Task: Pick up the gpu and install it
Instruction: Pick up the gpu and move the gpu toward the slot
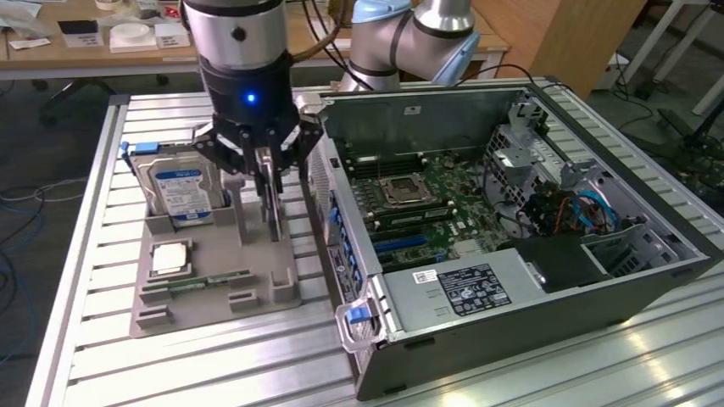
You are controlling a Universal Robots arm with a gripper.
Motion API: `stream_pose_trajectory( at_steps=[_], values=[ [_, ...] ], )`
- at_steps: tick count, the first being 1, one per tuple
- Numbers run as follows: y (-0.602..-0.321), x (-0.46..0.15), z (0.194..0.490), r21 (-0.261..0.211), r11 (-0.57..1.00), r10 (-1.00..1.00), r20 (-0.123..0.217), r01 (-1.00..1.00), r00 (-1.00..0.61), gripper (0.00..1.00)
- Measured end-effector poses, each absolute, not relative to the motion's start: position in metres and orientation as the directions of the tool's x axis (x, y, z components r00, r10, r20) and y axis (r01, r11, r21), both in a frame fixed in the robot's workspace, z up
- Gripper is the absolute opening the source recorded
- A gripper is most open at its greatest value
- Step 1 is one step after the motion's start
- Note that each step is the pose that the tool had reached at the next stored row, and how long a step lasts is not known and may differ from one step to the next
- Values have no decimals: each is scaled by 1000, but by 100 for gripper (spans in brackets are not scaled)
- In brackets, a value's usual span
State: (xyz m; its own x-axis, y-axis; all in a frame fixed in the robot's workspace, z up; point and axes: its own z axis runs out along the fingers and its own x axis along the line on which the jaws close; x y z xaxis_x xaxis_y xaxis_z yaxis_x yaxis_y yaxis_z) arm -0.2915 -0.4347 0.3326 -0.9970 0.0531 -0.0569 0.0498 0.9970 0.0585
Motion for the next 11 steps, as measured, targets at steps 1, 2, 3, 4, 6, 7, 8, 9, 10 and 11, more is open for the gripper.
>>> stream_pose_trajectory(
  at_steps=[1, 2, 3, 4, 6, 7, 8, 9, 10, 11],
  values=[
    [-435, -291, 336, 59, 997, 53, -57, 50, -997, 27],
    [-435, -291, 340, 59, 997, 53, -57, 50, -997, 27],
    [-435, -291, 344, 59, 997, 53, -57, 50, -997, 27],
    [-435, -291, 348, 59, 997, 53, -57, 50, -997, 27],
    [-435, -291, 356, 59, 997, 53, -57, 50, -997, 27],
    [-435, -291, 359, 59, 997, 53, -57, 50, -997, 27],
    [-435, -291, 362, 59, 997, 53, -57, 50, -997, 27],
    [-435, -291, 366, 59, 997, 53, -57, 50, -997, 27],
    [-435, -291, 368, 59, 997, 53, -57, 50, -997, 27],
    [-435, -291, 371, 59, 997, 53, -57, 50, -997, 27]
  ],
)
